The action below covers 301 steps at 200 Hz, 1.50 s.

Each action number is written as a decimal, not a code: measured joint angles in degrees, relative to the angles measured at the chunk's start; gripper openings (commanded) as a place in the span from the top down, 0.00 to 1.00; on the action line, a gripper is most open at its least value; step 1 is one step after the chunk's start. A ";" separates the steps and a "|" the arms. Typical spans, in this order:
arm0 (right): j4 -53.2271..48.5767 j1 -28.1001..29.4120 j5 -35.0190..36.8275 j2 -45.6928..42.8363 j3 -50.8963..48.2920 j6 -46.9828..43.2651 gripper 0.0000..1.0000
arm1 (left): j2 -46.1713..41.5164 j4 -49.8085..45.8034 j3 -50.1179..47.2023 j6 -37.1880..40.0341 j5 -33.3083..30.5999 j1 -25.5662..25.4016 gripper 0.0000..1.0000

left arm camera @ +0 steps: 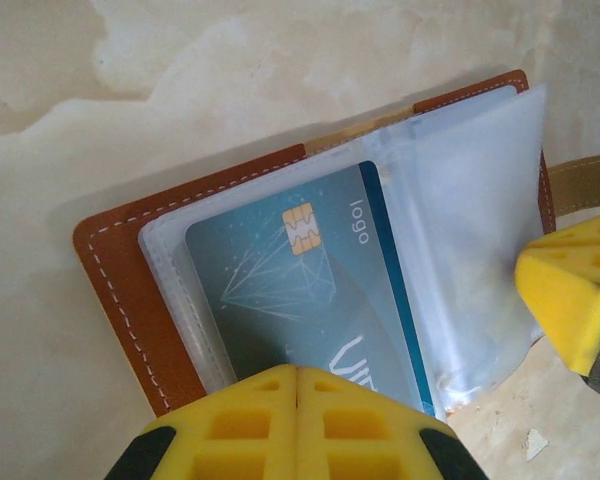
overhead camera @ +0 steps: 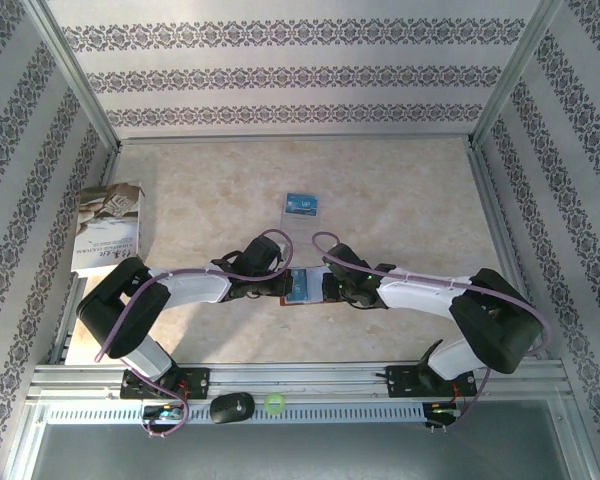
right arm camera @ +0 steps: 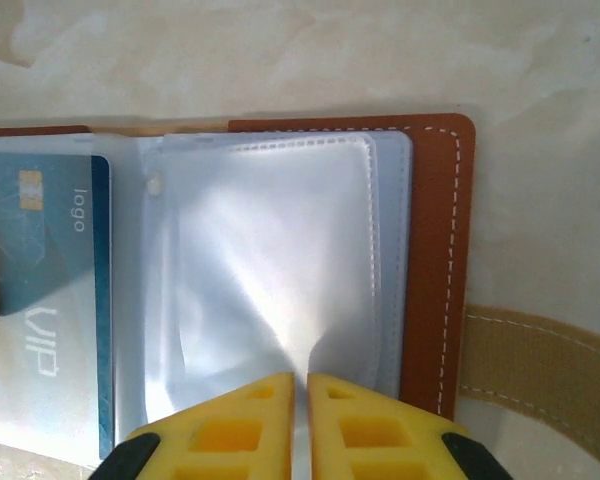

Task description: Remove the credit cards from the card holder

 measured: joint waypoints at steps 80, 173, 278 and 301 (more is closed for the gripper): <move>3.26 2.38 -6.69 -0.42 7.48 -3.23 0.79 | -1.05 -1.49 0.00 0.44 -0.68 0.02 0.87; 6.62 -2.08 -14.14 9.01 7.56 -0.31 0.80 | -2.34 -3.91 0.00 1.53 -4.52 0.50 0.83; 9.16 -2.10 -14.95 12.07 7.56 2.82 0.80 | -2.54 -5.18 -0.02 2.05 -5.81 0.61 0.92; 10.75 -2.19 -15.85 12.72 7.56 3.87 0.80 | -2.29 -5.14 -0.02 1.97 -5.53 0.87 0.95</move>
